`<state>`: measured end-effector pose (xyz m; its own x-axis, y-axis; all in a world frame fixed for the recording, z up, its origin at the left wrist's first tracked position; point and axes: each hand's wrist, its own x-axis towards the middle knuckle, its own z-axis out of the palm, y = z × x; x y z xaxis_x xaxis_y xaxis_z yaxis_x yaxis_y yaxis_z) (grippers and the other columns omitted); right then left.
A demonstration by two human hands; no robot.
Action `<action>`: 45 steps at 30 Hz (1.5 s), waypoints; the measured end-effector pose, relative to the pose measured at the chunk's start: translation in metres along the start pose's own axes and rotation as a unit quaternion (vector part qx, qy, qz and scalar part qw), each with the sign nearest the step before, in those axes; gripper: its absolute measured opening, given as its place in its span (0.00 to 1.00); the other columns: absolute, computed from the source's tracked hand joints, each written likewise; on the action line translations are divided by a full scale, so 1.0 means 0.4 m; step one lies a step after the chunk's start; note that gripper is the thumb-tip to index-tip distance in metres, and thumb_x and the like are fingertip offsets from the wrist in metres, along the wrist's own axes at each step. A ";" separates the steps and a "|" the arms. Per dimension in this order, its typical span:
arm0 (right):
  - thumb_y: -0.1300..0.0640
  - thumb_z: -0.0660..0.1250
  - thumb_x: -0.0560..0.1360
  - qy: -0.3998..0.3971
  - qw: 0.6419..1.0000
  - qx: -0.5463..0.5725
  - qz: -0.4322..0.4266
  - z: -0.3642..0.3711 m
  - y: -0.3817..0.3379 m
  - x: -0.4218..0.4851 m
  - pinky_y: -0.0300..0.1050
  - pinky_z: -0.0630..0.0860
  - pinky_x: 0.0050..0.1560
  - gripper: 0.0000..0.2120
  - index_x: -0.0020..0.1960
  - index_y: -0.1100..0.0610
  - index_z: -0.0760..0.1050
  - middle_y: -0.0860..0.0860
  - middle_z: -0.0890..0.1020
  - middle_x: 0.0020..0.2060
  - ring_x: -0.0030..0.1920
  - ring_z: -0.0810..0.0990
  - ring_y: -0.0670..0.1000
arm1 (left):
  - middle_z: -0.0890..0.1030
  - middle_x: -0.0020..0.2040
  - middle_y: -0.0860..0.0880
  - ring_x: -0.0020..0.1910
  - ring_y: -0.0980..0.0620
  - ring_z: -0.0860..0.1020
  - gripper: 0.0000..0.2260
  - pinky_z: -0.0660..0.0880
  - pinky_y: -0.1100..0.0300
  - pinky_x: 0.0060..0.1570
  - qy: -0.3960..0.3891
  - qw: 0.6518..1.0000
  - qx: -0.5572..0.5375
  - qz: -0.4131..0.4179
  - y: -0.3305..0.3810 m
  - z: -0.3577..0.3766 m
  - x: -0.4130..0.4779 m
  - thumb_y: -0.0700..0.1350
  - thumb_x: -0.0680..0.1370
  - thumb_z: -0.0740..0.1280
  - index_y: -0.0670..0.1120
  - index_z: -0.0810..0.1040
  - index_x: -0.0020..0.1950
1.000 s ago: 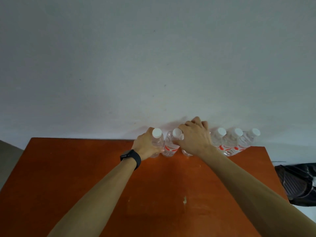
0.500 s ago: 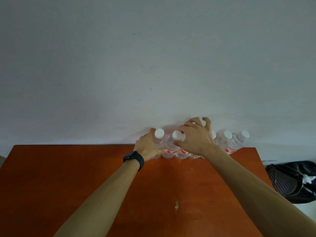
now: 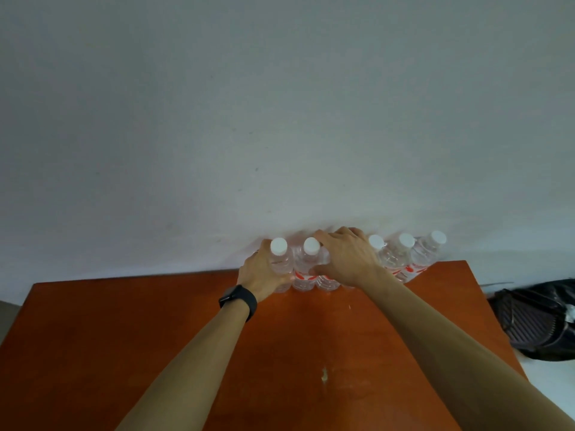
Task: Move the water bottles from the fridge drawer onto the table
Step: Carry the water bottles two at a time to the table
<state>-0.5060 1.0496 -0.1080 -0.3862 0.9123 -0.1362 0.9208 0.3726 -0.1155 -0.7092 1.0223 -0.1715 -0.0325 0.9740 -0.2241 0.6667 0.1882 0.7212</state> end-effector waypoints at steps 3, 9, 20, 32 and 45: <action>0.37 0.71 0.70 -0.013 1.000 0.013 -0.007 -0.004 0.005 -0.001 0.52 0.68 0.64 0.26 0.62 0.48 0.70 0.46 0.82 0.56 0.61 0.74 0.55 | 0.79 0.58 0.53 0.54 0.50 0.77 0.33 0.76 0.55 0.50 -0.019 1.000 0.005 0.000 -0.002 -0.002 0.003 0.53 0.67 0.80 0.53 0.67 0.66; 0.36 0.72 0.69 -0.035 0.999 0.012 0.002 -0.011 0.000 -0.007 0.54 0.69 0.62 0.30 0.65 0.48 0.68 0.47 0.80 0.59 0.62 0.73 0.55 | 0.78 0.58 0.54 0.56 0.48 0.78 0.37 0.79 0.52 0.52 -0.020 1.000 0.006 -0.008 0.012 0.002 -0.011 0.52 0.67 0.81 0.54 0.64 0.68; 0.46 0.70 0.68 0.044 0.996 0.071 0.010 -0.008 0.011 -0.074 0.55 0.62 0.73 0.36 0.74 0.50 0.65 0.48 0.69 0.72 0.73 0.64 0.54 | 0.70 0.74 0.44 0.69 0.40 0.73 0.49 0.74 0.45 0.65 -0.029 0.993 -0.050 -0.106 -0.008 -0.004 -0.095 0.47 0.67 0.82 0.55 0.52 0.78; 0.43 0.65 0.78 0.148 0.912 0.270 0.271 0.138 -0.065 -0.704 0.49 0.71 0.68 0.16 0.64 0.43 0.76 0.41 0.78 0.64 0.69 0.69 0.50 | 0.78 0.66 0.52 0.63 0.52 0.77 0.20 0.75 0.57 0.58 -0.189 0.968 0.152 0.070 0.089 0.107 -0.408 0.55 0.78 0.68 0.53 0.73 0.68; 0.42 0.62 0.80 0.219 0.728 0.208 0.615 0.207 -0.103 -1.682 0.49 0.67 0.70 0.15 0.63 0.45 0.79 0.43 0.79 0.64 0.70 0.70 0.51 | 0.78 0.67 0.51 0.66 0.50 0.75 0.19 0.73 0.53 0.64 -0.381 0.748 0.251 0.481 0.588 0.611 -1.025 0.55 0.79 0.65 0.56 0.73 0.71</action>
<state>-0.2886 0.4062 -0.0931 0.8552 0.5133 -0.0722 0.4239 -0.7727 -0.4725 -0.3573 0.6365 -0.0703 0.9496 0.2365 -0.2056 0.3094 -0.8118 0.4951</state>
